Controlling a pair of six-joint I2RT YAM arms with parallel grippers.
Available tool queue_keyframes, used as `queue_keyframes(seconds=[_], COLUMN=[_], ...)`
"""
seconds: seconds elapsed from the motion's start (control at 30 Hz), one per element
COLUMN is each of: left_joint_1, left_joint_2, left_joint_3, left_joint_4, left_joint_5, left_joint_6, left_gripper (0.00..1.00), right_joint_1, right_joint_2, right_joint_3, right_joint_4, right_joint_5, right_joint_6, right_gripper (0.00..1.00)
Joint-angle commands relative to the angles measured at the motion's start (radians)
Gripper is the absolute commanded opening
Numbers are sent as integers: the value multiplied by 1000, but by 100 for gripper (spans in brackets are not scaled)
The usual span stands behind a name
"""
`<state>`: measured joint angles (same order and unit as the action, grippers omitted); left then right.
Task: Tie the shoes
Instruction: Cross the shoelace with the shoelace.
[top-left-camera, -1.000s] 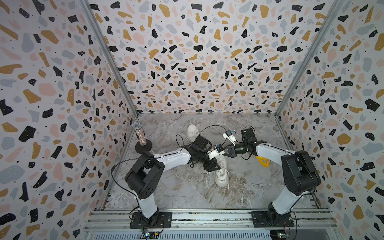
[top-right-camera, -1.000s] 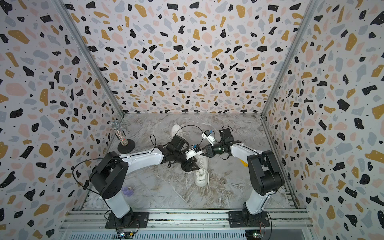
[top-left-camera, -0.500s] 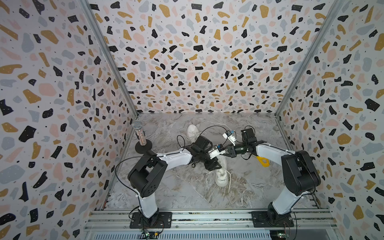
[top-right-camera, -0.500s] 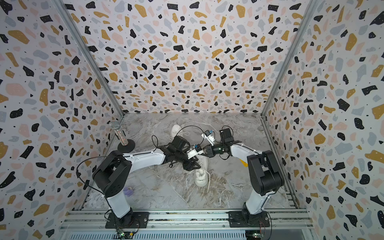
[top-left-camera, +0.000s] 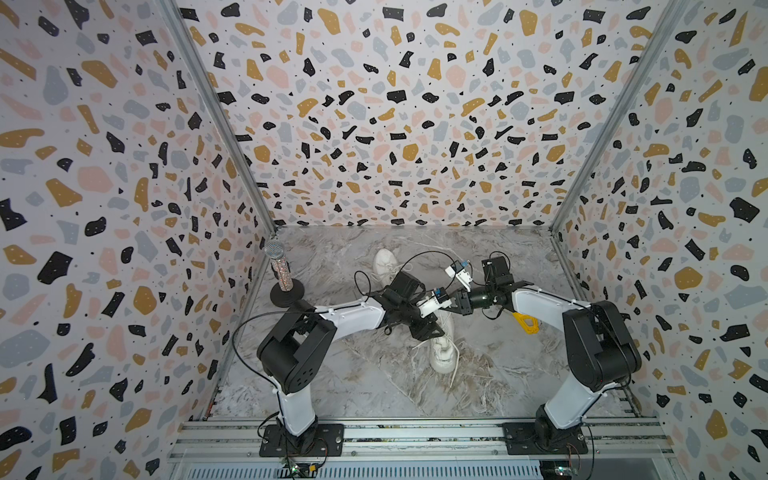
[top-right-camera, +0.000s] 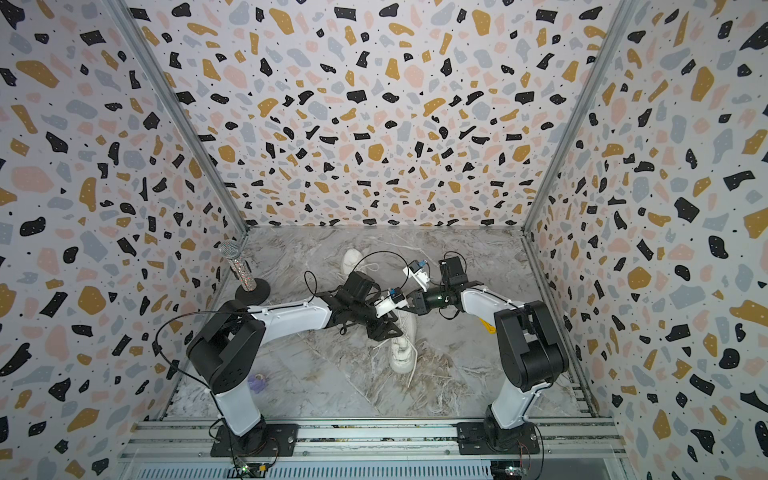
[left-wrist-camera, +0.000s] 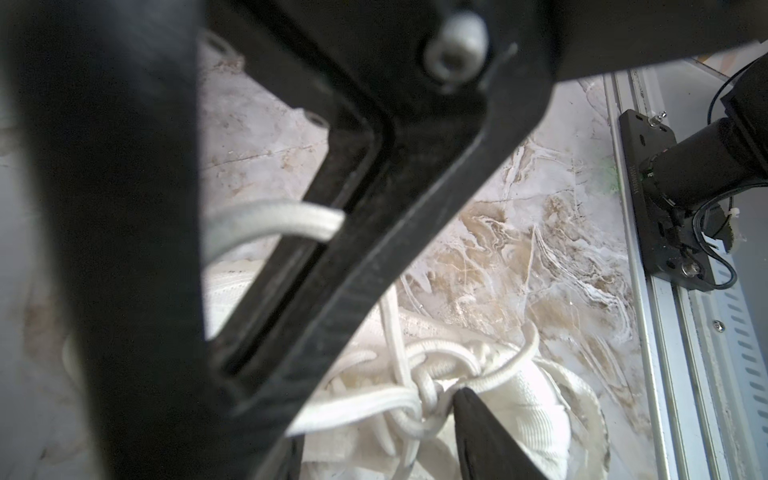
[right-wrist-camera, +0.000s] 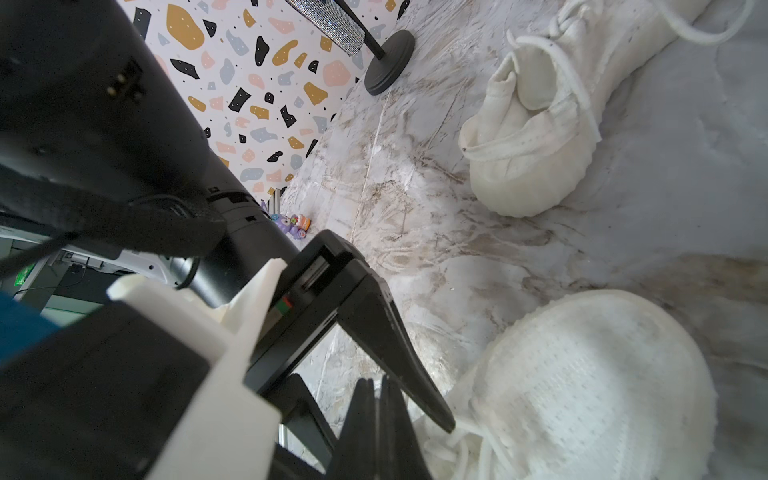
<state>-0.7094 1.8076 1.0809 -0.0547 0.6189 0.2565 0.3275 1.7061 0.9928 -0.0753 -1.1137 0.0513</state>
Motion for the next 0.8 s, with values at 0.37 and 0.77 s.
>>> queue_keyframes(seconds=[0.37,0.77], left_joint_1=[-7,-7], left_joint_2=[14,44], left_joint_3=[28,44], left_joint_4=[46,32], left_joint_5=[76,102], left_joint_6=[-115,-144], left_gripper=[48,34], right_joint_1=[-2,-2], right_joint_2=[-37,-40], right_joint_3=[4,7], right_joint_4=[-4,-5], right_joint_5=[-9,-8], right_joint_6=[-16,-15], right_gripper=[0,0])
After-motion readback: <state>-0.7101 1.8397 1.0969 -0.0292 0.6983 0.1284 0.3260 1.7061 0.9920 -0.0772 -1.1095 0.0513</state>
